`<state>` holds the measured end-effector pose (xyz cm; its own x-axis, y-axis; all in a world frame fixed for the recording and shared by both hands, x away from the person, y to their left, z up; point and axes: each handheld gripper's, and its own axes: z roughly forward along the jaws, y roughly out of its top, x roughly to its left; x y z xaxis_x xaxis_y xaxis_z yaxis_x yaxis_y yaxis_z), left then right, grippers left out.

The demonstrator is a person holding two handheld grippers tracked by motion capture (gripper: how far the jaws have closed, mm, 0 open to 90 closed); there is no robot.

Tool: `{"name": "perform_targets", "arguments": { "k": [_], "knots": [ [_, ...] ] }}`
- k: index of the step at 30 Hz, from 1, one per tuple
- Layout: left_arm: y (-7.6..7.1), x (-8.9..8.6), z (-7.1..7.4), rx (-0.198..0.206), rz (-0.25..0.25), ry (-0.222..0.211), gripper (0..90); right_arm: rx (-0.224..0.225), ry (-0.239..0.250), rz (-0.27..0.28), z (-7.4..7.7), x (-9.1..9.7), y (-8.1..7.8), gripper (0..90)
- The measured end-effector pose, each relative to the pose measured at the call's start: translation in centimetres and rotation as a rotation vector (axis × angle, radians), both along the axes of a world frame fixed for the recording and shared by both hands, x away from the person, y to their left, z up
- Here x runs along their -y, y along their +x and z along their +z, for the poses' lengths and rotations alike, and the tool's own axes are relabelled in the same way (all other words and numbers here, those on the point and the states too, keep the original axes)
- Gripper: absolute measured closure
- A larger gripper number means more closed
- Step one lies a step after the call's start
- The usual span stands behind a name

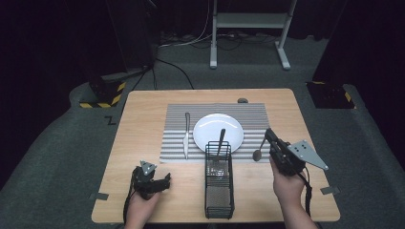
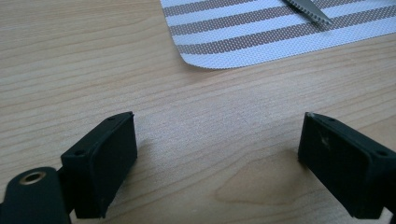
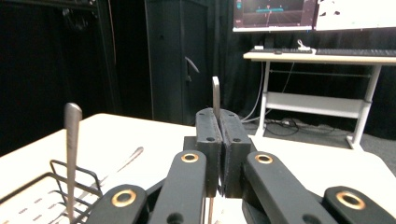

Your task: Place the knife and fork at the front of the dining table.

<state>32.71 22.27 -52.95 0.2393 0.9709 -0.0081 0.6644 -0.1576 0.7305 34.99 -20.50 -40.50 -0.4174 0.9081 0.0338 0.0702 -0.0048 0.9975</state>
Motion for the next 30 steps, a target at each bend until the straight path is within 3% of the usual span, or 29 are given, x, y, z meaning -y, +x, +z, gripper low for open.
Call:
{"name": "perform_targets", "arguments": {
  "k": [10, 18, 25, 30],
  "knots": [
    [0.0, 0.0, 0.0, 0.001, -0.001, -0.002, 11.7, -0.063, -0.005, 0.005, -2.3, -0.3, 2.3, 88.5],
    [-0.2, 0.0, 0.0, 0.001, -0.001, 0.002, 12.0, -0.084, -0.006, 0.006, -3.1, -1.1, 3.9, 88.5],
    [-0.2, 0.0, 0.0, 0.003, -0.001, 0.000, 12.1, -0.076, 0.007, -0.013, -3.1, -1.3, 5.2, 88.4],
    [-0.2, 0.0, 0.0, 0.003, -0.001, 0.000, 12.1, -0.105, -0.005, -0.013, -3.9, -1.5, 5.9, 88.2]
  ]
}}
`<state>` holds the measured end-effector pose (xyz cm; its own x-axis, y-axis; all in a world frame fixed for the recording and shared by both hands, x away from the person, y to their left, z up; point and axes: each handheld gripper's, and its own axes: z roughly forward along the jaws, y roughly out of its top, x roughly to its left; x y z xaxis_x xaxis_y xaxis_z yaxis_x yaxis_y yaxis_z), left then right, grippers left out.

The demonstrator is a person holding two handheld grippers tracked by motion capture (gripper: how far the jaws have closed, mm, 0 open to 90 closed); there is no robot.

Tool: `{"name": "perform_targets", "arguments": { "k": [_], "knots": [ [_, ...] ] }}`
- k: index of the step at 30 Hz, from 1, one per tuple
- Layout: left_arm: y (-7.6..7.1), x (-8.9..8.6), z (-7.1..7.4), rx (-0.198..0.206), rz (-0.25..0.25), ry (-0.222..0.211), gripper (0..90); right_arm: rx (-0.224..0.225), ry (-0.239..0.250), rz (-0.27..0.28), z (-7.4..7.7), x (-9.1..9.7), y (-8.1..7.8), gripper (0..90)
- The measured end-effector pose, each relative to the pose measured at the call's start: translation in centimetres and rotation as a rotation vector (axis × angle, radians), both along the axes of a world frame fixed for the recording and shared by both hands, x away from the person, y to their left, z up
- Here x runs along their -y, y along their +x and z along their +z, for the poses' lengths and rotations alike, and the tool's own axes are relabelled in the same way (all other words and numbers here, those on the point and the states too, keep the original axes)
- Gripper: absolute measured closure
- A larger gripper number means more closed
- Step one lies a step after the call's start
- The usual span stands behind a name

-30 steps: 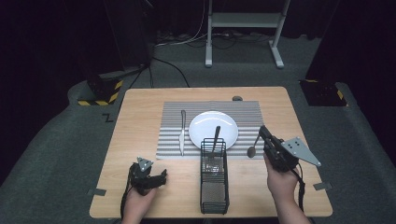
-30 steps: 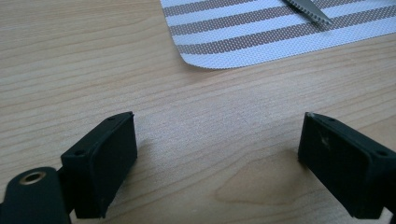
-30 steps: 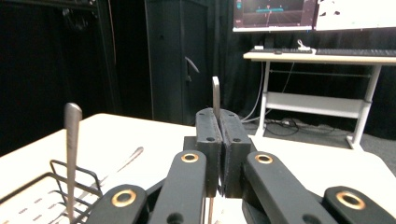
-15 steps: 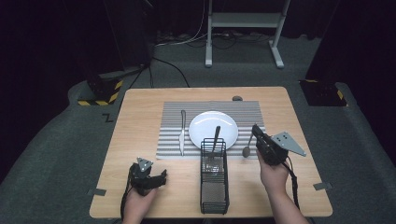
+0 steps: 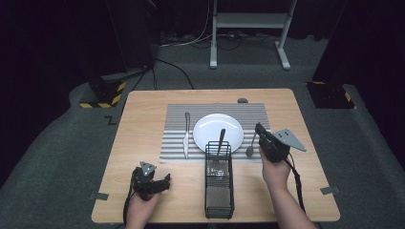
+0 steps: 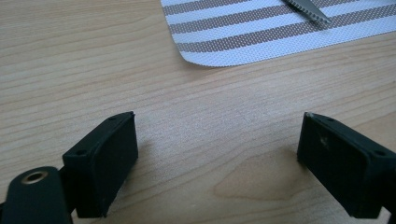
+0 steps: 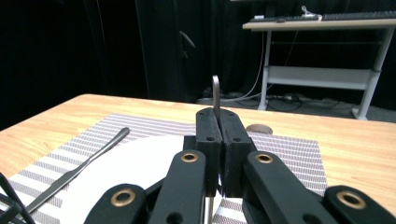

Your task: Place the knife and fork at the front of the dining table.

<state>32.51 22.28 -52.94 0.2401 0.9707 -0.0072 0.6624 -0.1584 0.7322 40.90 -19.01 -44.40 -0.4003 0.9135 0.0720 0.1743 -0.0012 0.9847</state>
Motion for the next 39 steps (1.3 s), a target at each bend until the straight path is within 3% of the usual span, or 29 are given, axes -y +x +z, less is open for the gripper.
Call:
{"name": "perform_targets", "arguments": {
  "k": [8, 17, 28, 39],
  "knots": [
    [0.0, 0.0, 0.0, 0.000, 0.000, 0.000, 12.1, 0.008, 0.014, -0.010, -0.3, 0.0, 0.5, 88.1],
    [-0.1, 0.0, 0.0, 0.000, -0.002, -0.001, 12.9, -0.031, 0.038, -0.019, -0.8, -0.3, 3.8, 87.8],
    [-0.4, 0.0, 0.0, 0.005, -0.013, -0.004, 14.5, -0.110, 0.081, -0.040, -2.3, -0.5, 8.2, 87.2],
    [-0.6, 0.0, 0.0, 0.005, -0.038, 0.000, 15.0, -0.156, 0.097, -0.051, -4.0, -1.0, 10.6, 86.5]
  ]
}}
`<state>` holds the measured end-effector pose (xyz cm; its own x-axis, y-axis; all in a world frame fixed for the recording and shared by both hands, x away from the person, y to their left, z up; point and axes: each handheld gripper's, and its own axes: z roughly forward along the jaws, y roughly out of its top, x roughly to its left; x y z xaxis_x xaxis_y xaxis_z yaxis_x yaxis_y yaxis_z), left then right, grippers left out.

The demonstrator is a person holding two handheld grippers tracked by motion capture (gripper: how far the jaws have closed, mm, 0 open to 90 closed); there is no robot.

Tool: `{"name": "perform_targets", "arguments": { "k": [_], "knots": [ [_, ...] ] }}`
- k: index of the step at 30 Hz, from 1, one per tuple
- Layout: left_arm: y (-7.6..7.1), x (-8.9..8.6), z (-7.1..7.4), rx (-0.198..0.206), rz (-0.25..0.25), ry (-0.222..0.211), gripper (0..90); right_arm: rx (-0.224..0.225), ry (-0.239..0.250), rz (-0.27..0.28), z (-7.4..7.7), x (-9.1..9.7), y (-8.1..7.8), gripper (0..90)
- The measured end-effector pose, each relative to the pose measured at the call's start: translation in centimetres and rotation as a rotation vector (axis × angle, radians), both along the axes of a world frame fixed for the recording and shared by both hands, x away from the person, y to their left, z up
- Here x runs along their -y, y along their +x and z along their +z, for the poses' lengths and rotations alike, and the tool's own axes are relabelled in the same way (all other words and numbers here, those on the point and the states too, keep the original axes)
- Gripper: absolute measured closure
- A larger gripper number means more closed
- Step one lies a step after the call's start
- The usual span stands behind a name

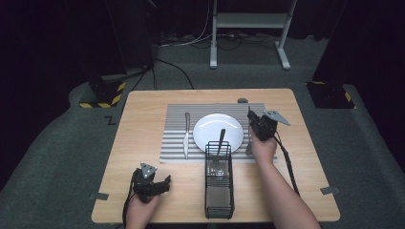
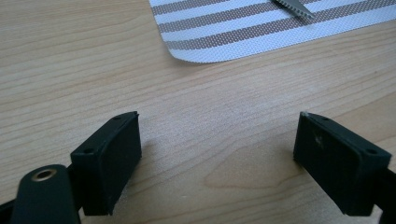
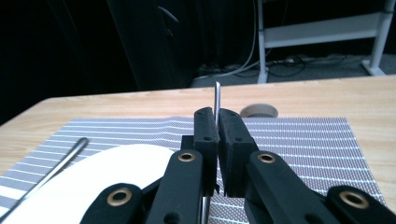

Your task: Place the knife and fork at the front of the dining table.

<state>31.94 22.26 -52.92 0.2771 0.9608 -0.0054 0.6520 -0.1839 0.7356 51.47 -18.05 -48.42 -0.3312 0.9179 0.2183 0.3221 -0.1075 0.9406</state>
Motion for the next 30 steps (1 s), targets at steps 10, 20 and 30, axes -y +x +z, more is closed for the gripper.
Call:
{"name": "perform_targets", "arguments": {
  "k": [10, 20, 30],
  "knots": [
    [0.0, 0.0, 0.0, 0.000, 0.000, -0.001, 15.0, -0.072, -0.008, -0.006, -1.4, 0.0, 0.6, 87.2],
    [0.0, 0.0, 0.0, 0.000, -0.001, 0.001, 15.0, -0.091, 0.038, -0.014, -1.2, 0.0, 0.8, 87.5],
    [0.0, 0.0, 0.0, 0.000, -0.004, 0.002, 15.0, -0.089, 0.046, -0.018, -1.2, 0.1, 1.0, 87.5]
  ]
}}
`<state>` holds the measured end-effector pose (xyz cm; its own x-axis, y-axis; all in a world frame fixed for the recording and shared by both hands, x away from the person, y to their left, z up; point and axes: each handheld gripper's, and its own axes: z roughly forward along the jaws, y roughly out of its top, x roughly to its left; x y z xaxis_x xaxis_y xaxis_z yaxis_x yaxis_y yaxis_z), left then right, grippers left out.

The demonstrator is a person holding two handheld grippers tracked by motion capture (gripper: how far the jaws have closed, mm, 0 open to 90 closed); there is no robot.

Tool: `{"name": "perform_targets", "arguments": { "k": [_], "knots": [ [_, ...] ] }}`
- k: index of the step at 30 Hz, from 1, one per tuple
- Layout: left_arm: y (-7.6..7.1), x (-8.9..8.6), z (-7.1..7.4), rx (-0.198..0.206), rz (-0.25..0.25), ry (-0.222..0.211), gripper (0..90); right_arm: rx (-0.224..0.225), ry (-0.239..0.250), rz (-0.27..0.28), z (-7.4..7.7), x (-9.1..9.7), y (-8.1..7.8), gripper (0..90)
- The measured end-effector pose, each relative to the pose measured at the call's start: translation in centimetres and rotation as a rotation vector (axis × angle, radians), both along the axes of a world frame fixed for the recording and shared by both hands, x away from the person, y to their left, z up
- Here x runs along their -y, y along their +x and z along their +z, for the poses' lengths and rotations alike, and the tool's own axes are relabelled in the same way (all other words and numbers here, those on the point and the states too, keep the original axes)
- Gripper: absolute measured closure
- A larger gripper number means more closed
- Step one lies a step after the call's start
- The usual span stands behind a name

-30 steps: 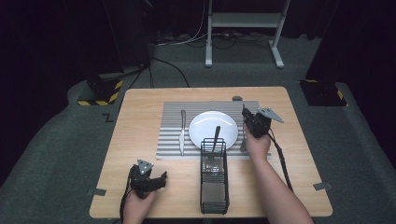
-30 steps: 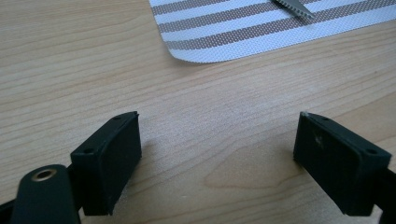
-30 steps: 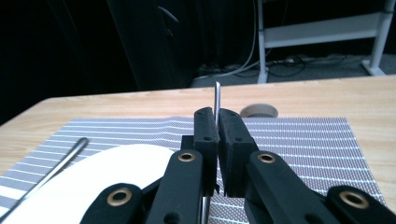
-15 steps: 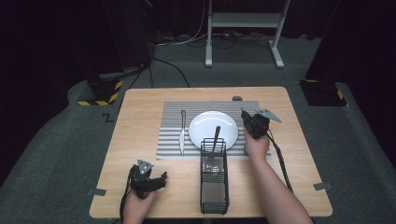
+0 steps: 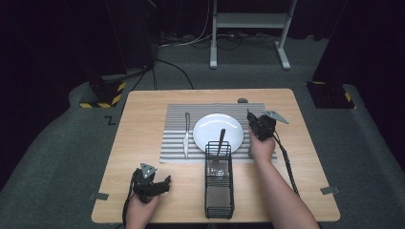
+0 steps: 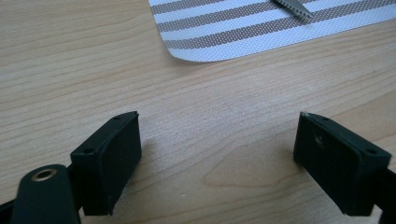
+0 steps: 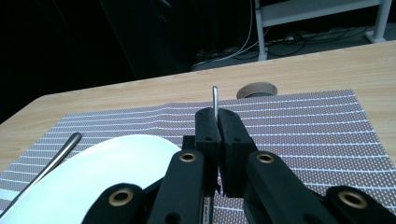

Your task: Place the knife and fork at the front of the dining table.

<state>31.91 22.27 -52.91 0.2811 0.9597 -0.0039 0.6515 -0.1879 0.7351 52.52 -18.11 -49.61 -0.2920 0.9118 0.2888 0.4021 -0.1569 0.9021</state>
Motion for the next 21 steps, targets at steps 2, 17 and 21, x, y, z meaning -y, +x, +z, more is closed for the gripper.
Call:
{"name": "perform_targets", "arguments": {
  "k": [2, 17, 21],
  "knots": [
    [0.00, 0.00, 0.00, 0.000, 0.000, 0.000, 15.0, -0.003, 0.009, -0.002, -0.02, 0.01, 0.01, 87.5],
    [0.00, 0.04, -0.01, -0.001, -0.008, -0.003, 14.8, -0.021, -0.032, 0.006, -0.03, -0.22, 0.14, 84.7],
    [-0.01, 0.04, -0.01, -0.001, -0.009, -0.004, 14.8, -0.027, -0.032, 0.005, -0.05, 0.04, 0.28, 83.2]
  ]
}}
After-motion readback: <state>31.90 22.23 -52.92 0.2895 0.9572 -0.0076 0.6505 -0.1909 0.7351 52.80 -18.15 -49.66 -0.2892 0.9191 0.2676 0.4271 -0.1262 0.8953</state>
